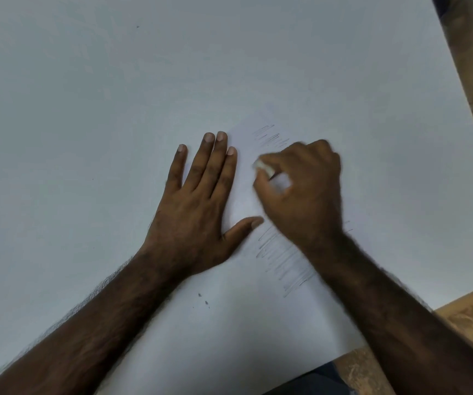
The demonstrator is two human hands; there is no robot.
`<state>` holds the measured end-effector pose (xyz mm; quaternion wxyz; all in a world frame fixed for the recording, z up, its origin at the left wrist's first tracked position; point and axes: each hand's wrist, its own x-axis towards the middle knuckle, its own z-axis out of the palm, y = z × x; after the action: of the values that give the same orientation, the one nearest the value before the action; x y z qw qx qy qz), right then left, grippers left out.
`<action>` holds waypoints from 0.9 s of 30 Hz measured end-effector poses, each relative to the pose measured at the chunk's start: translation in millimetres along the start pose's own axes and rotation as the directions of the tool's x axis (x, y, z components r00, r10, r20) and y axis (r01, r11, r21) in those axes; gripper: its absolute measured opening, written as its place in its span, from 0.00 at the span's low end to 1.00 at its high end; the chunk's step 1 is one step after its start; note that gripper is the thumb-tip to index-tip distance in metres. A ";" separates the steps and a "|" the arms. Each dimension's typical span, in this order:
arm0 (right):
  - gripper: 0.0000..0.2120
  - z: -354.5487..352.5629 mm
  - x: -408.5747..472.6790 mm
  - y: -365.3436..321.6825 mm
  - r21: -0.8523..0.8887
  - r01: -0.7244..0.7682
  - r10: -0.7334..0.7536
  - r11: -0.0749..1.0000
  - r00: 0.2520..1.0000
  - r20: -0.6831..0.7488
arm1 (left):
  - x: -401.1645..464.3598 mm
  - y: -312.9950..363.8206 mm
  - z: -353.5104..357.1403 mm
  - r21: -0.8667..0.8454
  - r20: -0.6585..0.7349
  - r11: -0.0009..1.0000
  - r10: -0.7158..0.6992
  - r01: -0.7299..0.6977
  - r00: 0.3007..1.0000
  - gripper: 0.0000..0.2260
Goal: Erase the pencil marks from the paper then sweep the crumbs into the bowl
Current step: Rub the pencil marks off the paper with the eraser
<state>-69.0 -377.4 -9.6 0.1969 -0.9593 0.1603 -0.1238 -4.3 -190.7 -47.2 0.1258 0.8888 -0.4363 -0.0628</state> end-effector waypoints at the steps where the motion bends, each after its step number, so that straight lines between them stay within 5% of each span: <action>1: 0.05 -2.3 6.9 9.6 -0.019 -0.075 0.074 0.997 0.996 -0.048 | 0.2 0.2 0.6 -0.001 -0.002 1.000 -0.004 0.004 1.000 0.45; 4: 0.05 -4.3 13.7 17.6 -0.024 -0.183 0.180 0.983 0.978 -0.103 | 0.5 0.7 2.1 -0.002 -0.007 1.000 -0.004 0.004 1.000 0.45; 9: 0.06 4.1 -15.3 -14.0 0.014 0.067 -0.067 0.998 0.997 0.040 | -0.8 -0.9 4.3 0.014 -0.026 1.000 0.016 -0.015 1.000 0.43; 15: 0.04 -5.7 13.2 18.2 -0.020 -0.201 0.196 0.979 0.969 -0.151 | 0.4 0.5 4.0 0.011 -0.011 1.000 -0.001 0.001 1.000 0.45; 20: 0.06 7.4 -13.7 -13.8 0.006 0.053 -0.053 0.999 0.998 0.027 | -1.3 -1.2 5.2 0.016 -0.036 1.000 0.021 -0.021 0.999 0.43; 25: 0.04 -2.0 12.2 20.3 -0.004 -0.201 0.197 0.980 0.967 -0.163 | 0.9 0.8 5.2 0.026 -0.011 1.000 -0.003 0.003 1.000 0.45; 27: 0.04 1.8 10.3 11.5 0.008 -0.185 0.184 0.983 0.972 -0.148 | 0.4 0.6 5.2 0.026 -0.017 1.000 -0.003 0.003 1.000 0.45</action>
<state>-62.0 -390.5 -14.2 0.1924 -0.9289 0.2634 -0.1756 -5.7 -192.2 -52.0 0.1176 0.8915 -0.4346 -0.0497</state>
